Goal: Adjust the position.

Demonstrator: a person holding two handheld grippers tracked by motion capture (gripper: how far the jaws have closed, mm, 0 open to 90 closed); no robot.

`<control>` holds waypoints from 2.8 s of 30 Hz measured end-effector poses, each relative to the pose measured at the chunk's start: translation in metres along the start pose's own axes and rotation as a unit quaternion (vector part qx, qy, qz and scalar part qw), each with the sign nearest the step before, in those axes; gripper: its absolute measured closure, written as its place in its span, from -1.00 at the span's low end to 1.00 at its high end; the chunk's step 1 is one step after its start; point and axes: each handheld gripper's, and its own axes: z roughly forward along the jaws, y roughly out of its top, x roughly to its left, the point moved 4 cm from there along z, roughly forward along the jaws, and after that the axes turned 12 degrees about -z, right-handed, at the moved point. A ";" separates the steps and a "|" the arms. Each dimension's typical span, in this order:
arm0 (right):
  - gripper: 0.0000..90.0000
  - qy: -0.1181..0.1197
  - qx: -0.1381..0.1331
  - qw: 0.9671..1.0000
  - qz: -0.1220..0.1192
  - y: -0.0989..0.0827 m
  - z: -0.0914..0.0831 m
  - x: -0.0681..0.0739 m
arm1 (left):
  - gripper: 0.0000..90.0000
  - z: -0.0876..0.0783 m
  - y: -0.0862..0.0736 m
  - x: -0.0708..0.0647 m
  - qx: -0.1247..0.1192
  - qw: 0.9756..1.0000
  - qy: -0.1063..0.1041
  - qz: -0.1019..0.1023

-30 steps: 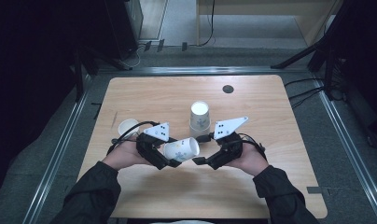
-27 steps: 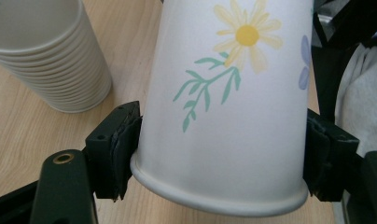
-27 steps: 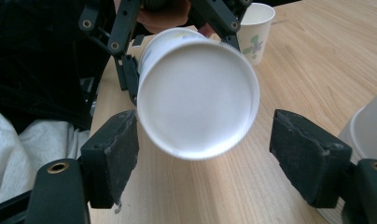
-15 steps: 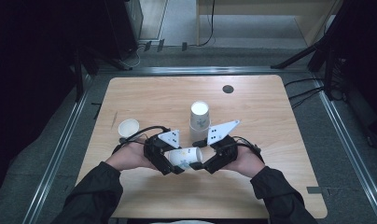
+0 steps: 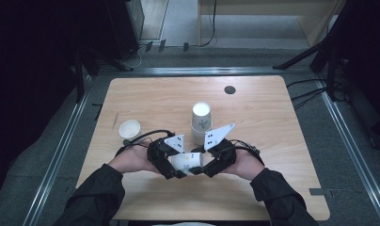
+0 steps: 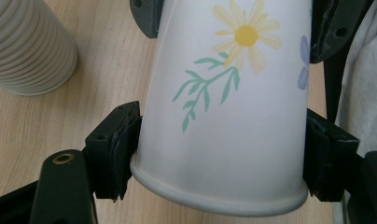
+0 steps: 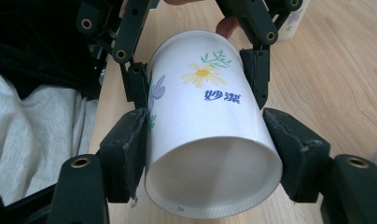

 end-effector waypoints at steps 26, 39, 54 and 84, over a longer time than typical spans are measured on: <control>-0.25 -0.013 -0.054 0.998 0.007 0.005 -0.022 -0.004 | -0.71 -0.014 -0.002 0.000 -0.106 0.994 -0.021 -0.029; -0.25 -0.004 -0.094 0.995 0.015 0.009 -0.034 -0.006 | -0.70 -0.015 0.000 -0.003 -0.176 0.981 -0.052 -0.058; -0.24 0.014 -0.106 0.994 0.023 0.011 -0.033 -0.004 | -0.52 -0.024 0.000 -0.004 -0.208 0.974 -0.071 -0.056; -0.47 -0.022 -0.045 0.999 0.012 0.000 -0.023 -0.006 | -0.50 -0.051 0.010 0.008 -0.085 0.995 -0.004 -0.043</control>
